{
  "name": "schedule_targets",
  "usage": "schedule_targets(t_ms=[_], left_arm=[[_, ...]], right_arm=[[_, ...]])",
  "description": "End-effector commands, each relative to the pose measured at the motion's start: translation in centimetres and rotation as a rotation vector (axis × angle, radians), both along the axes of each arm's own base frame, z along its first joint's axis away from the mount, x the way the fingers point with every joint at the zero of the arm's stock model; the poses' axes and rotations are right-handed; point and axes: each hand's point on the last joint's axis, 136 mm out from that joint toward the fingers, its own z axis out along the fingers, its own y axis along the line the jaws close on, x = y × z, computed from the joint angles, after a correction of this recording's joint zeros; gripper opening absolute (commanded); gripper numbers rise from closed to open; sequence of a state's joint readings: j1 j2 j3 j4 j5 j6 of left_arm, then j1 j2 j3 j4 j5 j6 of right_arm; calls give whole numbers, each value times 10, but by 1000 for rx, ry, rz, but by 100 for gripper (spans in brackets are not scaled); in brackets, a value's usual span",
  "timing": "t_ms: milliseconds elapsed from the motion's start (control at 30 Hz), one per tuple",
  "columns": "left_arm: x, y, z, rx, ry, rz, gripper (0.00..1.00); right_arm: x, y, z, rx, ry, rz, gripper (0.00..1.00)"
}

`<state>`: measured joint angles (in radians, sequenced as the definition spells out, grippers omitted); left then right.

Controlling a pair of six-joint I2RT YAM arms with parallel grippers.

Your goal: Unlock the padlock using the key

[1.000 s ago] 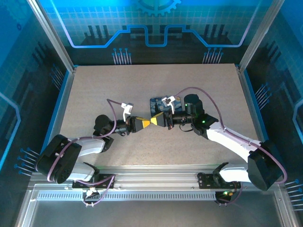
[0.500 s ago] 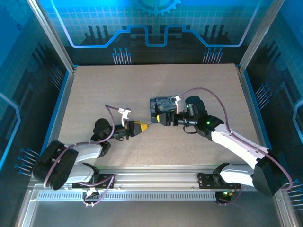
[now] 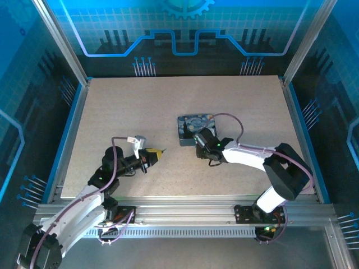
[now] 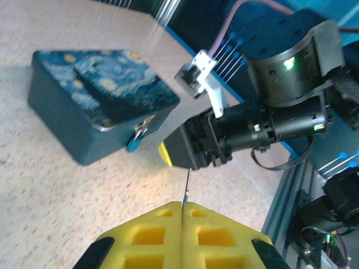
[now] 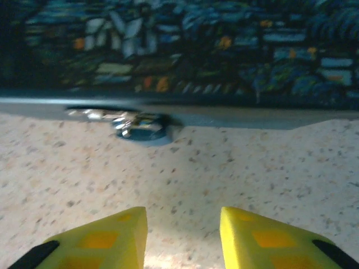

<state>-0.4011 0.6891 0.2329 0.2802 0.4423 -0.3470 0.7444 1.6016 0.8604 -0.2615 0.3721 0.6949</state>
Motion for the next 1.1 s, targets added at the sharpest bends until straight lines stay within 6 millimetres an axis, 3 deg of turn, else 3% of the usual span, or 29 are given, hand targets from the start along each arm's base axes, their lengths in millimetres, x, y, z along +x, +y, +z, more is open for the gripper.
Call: schedule_targets(t_ms=[0, 367, 633, 900, 1067], left_arm=[[-1, 5, -17, 66, 30, 17, 0], [-4, 4, -20, 78, 35, -1, 0], [-6, 4, -23, 82, 41, -11, 0], [-7, 4, -25, 81, 45, -15, 0], [-4, 4, -26, 70, 24, -4, 0]], right_arm=[[23, 6, 12, -41, -105, -73, 42], [37, 22, -12, -65, -111, -127, 43], [46, 29, -16, -47, -125, -156, 41], [47, 36, -8, -61, -135, -124, 12], [36, 43, 4, -33, -68, -69, 5]])
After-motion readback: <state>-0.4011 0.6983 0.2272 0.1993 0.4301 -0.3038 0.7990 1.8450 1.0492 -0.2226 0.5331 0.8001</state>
